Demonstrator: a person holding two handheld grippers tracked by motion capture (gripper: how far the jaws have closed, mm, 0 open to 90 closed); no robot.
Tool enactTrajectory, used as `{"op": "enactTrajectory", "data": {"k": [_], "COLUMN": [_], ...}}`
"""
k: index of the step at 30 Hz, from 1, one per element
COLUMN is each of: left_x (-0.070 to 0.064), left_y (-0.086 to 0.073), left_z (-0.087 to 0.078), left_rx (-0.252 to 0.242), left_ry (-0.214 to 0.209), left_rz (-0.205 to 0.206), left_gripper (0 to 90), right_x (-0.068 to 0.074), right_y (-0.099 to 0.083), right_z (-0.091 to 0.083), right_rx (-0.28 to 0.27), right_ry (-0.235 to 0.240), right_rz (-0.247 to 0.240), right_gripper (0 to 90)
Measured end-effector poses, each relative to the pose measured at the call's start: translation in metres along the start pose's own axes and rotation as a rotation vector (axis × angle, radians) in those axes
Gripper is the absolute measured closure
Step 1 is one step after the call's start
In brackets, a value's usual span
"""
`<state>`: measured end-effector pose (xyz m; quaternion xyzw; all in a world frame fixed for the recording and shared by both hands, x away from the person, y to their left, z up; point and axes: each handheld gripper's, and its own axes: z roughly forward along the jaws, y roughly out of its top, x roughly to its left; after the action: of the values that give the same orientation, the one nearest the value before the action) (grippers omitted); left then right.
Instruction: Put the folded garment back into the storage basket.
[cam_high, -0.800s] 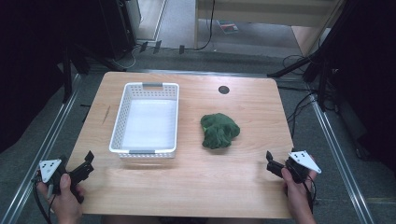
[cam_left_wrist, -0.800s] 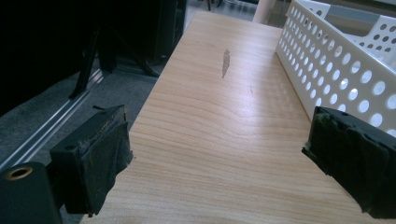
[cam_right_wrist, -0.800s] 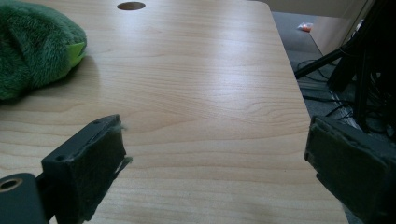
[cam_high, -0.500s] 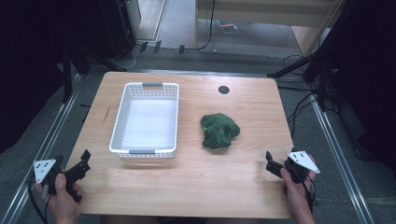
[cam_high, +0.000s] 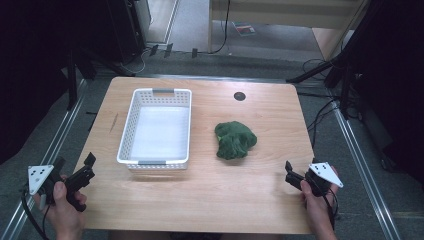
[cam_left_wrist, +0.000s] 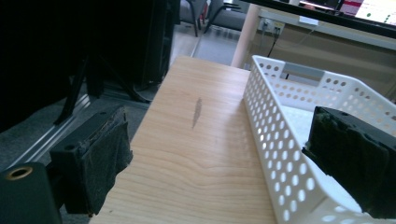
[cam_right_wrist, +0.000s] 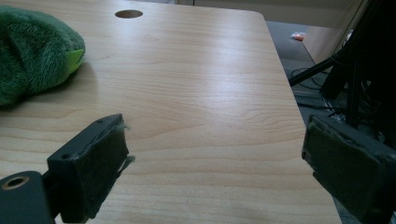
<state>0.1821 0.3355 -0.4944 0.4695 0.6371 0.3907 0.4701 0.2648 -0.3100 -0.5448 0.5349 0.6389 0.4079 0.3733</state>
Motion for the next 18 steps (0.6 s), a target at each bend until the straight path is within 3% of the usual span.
{"op": "enactTrajectory", "data": {"k": [6,18], "left_x": [-0.013,-0.050], "left_y": [0.005,0.022], "left_z": [0.004,0.015], "left_rx": [0.024,0.065], "left_ry": [-0.008,-0.072], "left_rz": [0.018,0.032], "left_gripper": [6.9,6.9], "right_x": [0.001,0.003], "right_y": [0.000,0.001], "right_z": [0.001,0.001], "right_rx": [0.004,-0.010], "right_ry": [-0.007,-0.003], "right_rz": [0.001,0.007], "right_gripper": [8.6,8.6]}}
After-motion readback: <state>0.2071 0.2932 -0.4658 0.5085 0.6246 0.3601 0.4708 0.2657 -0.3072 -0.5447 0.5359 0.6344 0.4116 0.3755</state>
